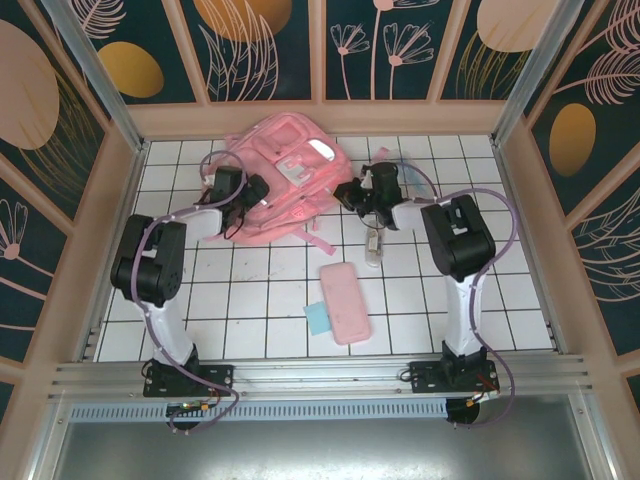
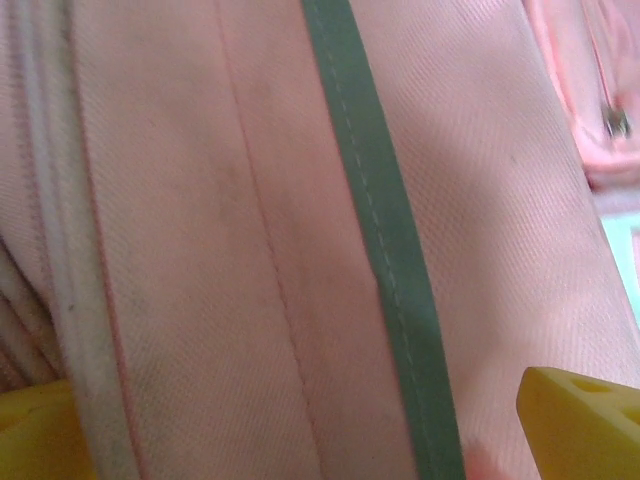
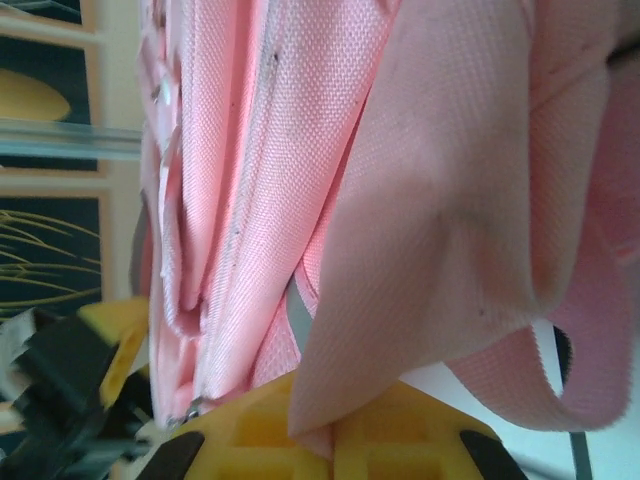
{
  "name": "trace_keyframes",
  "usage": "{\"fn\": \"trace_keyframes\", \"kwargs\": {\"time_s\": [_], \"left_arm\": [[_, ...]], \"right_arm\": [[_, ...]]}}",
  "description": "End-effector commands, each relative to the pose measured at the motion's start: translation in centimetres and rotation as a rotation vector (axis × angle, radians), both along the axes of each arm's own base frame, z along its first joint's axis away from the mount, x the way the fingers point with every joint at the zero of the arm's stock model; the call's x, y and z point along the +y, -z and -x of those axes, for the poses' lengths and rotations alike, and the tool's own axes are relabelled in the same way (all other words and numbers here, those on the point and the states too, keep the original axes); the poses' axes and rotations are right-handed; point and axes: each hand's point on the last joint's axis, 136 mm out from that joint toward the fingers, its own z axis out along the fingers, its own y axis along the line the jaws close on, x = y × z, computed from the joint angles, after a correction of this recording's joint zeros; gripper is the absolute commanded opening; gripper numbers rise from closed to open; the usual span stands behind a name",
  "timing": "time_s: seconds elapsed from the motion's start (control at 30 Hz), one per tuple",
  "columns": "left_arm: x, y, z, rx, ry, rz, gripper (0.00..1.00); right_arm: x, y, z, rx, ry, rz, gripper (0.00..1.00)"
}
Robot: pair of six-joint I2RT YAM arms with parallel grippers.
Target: Pack the student bag
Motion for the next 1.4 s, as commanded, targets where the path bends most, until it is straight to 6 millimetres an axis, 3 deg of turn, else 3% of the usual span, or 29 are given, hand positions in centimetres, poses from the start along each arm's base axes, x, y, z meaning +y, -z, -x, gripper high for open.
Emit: {"fn": "trace_keyframes", "kwargs": {"time_s": [0.0,0.1,0.2,0.47,0.6,0.7,0.83,1.0,1.37], "left_arm": [[-0.9,3.8,-1.4,0.063,0.056,-0.025,0.98],[-1.3,1.9,-2.5,0.04,0.095,-0.05,0.98],[-1.5,-1.0,-1.7,0.024,0.148,-0.086,0.97],[-4.0,-6.9,7.0,0.024,0.328,-0.142,0.88],[-6.7,-6.7,10.4,0.023,0.387,-0.097,0.83],[-8.4,-5.1,12.1,0.042,0.414,-0.061,0.81],[-9.8,-3.7,12.8,0.064,0.437,-0.061,0.74],[-11.3,-2.4,12.5,0.07,0.471,-0.058,0.7],[-12.8,-1.3,8.6,-0.011,0.473,-0.115,0.66]], "right_arm": [[2.4,-4.3,3.4,0.004,-0.045,-0.188,0.0],[2.1,-5.3,3.8,0.017,0.041,-0.243,0.0],[2.1,-6.8,3.0,0.006,0.127,-0.264,0.0],[3.8,-9.5,0.3,0.029,0.22,-0.274,0.0],[4.8,-11.0,0.0,0.038,0.232,-0.33,0.0],[5.3,-12.1,-0.1,0.023,0.233,-0.334,0.0],[5.3,-12.9,-0.2,0.008,0.237,-0.335,0.0],[5.2,-13.0,-0.2,0.004,0.243,-0.337,0.0],[5.5,-13.6,-0.1,0.024,0.236,-0.39,0.0]]}}
